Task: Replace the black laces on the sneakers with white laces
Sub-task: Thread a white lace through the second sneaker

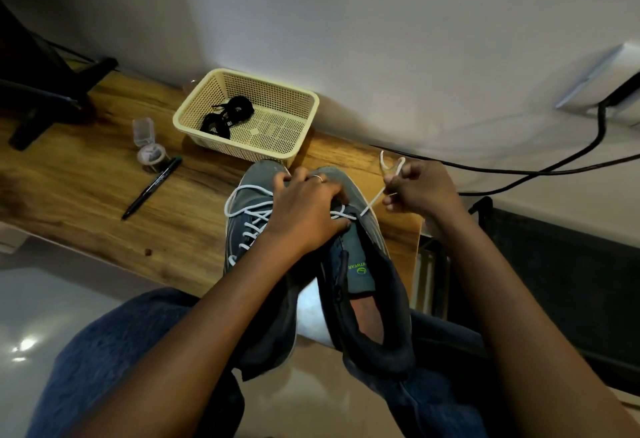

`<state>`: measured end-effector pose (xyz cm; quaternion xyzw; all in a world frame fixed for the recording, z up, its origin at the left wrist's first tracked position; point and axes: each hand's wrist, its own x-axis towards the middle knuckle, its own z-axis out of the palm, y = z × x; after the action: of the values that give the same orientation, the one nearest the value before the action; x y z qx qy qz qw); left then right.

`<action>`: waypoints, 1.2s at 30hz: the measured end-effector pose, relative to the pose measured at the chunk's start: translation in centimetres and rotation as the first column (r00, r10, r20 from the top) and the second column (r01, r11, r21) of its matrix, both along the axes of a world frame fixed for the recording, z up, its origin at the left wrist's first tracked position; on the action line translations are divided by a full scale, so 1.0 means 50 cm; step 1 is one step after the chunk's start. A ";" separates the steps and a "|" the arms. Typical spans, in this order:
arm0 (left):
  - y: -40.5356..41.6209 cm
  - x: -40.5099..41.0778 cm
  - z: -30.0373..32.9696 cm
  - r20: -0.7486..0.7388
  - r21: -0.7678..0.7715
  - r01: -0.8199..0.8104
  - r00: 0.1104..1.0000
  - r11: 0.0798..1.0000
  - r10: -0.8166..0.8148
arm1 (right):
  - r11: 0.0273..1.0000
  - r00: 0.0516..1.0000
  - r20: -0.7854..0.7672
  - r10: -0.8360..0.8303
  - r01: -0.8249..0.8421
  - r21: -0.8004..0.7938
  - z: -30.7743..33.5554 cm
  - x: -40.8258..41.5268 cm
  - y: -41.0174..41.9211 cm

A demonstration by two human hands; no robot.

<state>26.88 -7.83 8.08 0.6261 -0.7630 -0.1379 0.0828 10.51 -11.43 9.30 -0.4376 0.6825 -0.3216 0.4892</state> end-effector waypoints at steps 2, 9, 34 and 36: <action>0.000 0.001 -0.001 -0.005 -0.014 -0.005 1.000 1.000 0.005 | 0.994 0.996 0.004 0.091 -0.091 0.057 0.005 -0.005 0.005; -0.001 0.001 -0.001 -0.027 -0.046 -0.030 0.999 0.998 0.029 | 1.000 0.999 0.036 0.000 0.000 0.003 0.004 0.010 0.000; -0.029 0.017 0.055 -0.866 0.158 -0.142 0.456 0.977 0.206 | 0.863 0.904 -0.263 0.338 -0.409 -0.296 0.028 0.053 0.029; -0.030 0.018 0.051 -0.855 0.154 -0.138 0.478 0.978 0.202 | 0.862 0.905 -0.278 0.323 -0.403 -0.307 0.028 0.057 0.029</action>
<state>27.79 -9.32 10.64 0.5469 -0.5475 -0.4486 0.4471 13.36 -9.98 10.70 -0.6727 0.5663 -0.2921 0.3761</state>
